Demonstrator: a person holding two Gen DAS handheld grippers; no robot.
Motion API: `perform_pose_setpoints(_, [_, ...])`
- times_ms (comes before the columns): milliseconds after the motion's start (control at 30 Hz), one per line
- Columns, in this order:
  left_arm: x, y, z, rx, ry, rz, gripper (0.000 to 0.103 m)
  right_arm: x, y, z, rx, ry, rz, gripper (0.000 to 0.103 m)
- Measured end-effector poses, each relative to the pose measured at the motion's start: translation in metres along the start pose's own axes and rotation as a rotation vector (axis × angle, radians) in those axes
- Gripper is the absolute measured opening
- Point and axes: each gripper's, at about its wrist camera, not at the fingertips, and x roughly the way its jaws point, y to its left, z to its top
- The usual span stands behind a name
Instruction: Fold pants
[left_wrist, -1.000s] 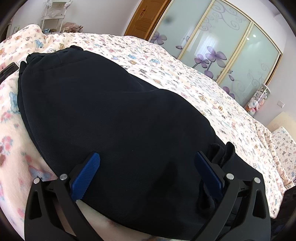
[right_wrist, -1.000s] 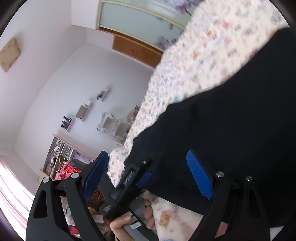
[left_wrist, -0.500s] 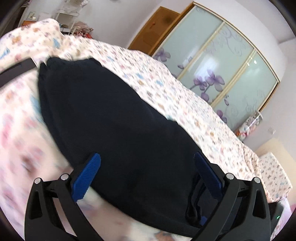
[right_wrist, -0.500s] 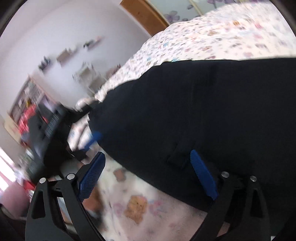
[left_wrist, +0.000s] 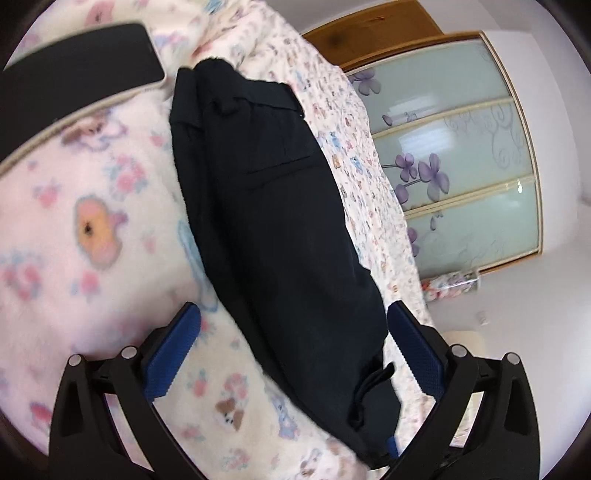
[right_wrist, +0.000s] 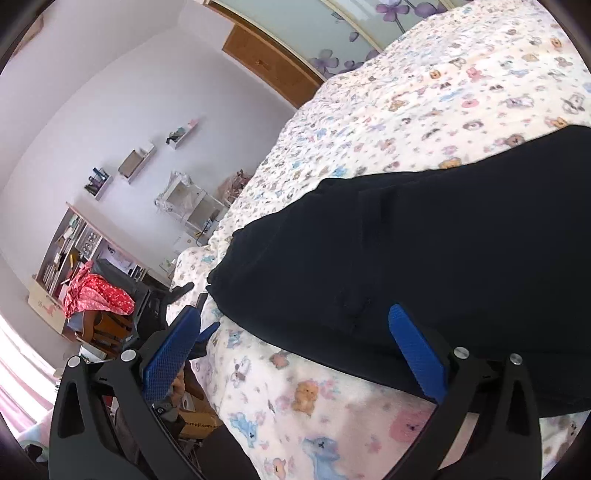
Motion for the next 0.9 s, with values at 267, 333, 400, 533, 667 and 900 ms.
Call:
perform_pose_setpoints(267, [0.019,0.01,0.032,-0.1,-0.003,0.024,0.101,-0.001,-0.004,-0.008,-0.022,0.042,-0.016,0.102])
perform_pose_setpoints(333, [0.02,0.012,0.034,-0.099,0.001,0.027,0.101,-0.001,-0.003,-0.009,-0.036,0.043,-0.021,0.102])
perform_pose_setpoints(400, [0.022,0.016,0.032,-0.081,0.012,0.038,0.101,0.0,-0.003,-0.01,-0.039,0.051,-0.02,0.102])
perform_pose_setpoints(533, [0.025,0.014,0.028,-0.001,0.024,0.034,0.101,0.004,-0.005,-0.012,-0.032,0.065,-0.021,0.102])
perform_pose_setpoints(667, [0.027,-0.001,0.038,0.045,0.037,0.001,0.101,0.006,-0.007,-0.014,-0.035,0.076,-0.029,0.102])
perform_pose_setpoints(900, [0.033,0.006,0.062,-0.049,-0.036,0.045,0.089,0.01,-0.011,-0.014,-0.03,0.087,-0.048,0.102])
